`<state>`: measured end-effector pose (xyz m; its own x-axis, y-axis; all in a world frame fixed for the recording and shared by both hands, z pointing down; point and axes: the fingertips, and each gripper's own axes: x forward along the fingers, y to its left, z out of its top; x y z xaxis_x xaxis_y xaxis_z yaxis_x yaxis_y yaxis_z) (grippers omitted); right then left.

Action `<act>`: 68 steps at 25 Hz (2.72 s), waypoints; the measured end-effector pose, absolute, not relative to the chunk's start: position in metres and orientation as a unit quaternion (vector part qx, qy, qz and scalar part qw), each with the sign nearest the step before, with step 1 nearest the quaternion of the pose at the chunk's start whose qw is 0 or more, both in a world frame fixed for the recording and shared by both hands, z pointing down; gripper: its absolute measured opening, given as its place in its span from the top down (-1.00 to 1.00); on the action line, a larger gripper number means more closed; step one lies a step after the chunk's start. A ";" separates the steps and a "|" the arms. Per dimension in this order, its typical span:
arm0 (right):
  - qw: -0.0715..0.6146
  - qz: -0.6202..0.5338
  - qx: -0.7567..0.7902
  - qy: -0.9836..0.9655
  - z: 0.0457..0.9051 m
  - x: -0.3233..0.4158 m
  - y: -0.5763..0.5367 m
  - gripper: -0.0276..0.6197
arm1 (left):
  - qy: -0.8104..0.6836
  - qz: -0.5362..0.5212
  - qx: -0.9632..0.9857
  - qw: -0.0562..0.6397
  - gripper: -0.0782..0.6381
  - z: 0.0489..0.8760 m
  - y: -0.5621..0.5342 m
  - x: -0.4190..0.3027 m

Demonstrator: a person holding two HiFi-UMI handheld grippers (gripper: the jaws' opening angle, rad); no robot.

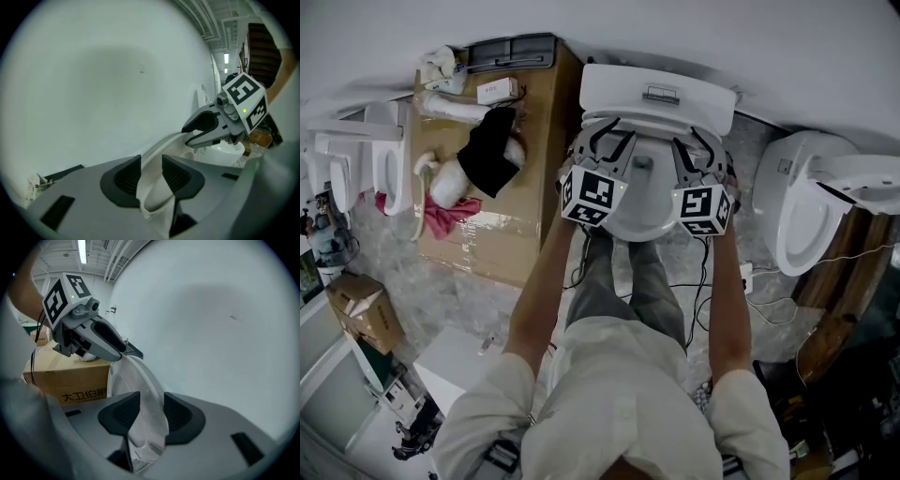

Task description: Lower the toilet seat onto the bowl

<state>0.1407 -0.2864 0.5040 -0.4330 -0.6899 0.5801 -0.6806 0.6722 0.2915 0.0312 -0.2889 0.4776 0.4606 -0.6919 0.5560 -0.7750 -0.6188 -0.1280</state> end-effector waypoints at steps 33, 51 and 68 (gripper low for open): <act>0.341 0.005 0.400 -0.851 0.512 0.141 -0.179 0.60 | -0.433 0.305 0.844 0.084 0.31 0.497 -0.186 0.028; 0.363 0.031 0.412 -0.835 0.536 0.138 -0.112 0.54 | -0.401 0.319 0.855 0.086 0.31 0.519 -0.117 0.026; 0.383 0.044 0.409 -0.827 0.562 0.135 -0.066 0.51 | -0.379 0.325 0.861 0.096 0.29 0.545 -0.071 0.022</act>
